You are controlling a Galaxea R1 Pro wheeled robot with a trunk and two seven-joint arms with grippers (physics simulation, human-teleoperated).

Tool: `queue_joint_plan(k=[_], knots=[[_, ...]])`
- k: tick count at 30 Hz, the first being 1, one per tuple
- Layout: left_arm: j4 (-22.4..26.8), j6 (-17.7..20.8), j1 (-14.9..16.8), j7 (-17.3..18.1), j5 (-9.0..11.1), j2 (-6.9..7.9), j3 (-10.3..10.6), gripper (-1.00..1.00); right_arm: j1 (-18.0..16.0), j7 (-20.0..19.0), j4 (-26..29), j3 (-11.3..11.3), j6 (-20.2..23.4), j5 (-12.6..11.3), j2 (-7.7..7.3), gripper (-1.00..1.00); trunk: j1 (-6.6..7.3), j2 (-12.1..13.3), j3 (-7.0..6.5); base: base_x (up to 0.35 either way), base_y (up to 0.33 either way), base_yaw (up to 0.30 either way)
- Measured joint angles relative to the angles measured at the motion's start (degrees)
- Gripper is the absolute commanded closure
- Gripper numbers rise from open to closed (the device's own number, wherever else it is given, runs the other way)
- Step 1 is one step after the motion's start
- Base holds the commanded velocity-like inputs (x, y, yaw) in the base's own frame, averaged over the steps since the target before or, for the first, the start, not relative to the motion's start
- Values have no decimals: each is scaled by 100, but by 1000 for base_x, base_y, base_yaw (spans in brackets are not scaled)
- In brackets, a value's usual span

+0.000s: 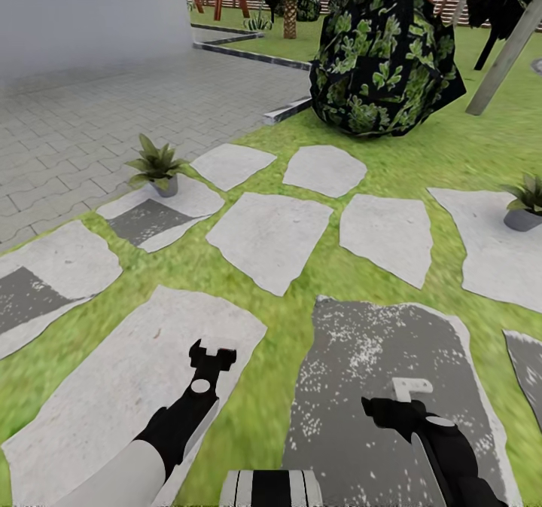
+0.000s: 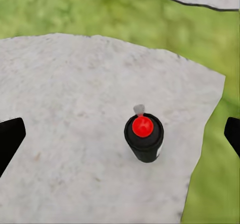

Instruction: Pick up the pesticide atomizer in the garden and spray insectifuge to fully cover both potted plants in the garden.

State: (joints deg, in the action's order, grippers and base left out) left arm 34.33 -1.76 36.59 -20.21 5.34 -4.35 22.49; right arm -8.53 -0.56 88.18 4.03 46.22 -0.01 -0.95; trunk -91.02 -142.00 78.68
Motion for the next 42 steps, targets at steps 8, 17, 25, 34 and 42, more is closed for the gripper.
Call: queue_joint_plan(k=[8,17,25,34,42], knots=[[6,-6,0,0,0,0,0,-100,-20,30,-1,5,-931,0,9,-100,-79,-128,222,0,0,0],[9,-195,0,-2,-6,0,12,-100,-21,12,-1,9,-1039,0,8,-100,-92,-135,349,0,0,0],[9,-201,5,-8,-15,0,13,-100,-21,0,-1,9,-1040,0,8,-100,-113,-146,585,0,0,0],[-13,-208,0,-10,-17,0,13,-100,-22,-3,-1,17,-1040,0,8,-100,-113,-146,596,0,0,0],[6,-210,0,-11,-17,0,13,-100,-22,-2,0,17,-1043,0,8,-100,-113,-146,596,49,-47,0]])
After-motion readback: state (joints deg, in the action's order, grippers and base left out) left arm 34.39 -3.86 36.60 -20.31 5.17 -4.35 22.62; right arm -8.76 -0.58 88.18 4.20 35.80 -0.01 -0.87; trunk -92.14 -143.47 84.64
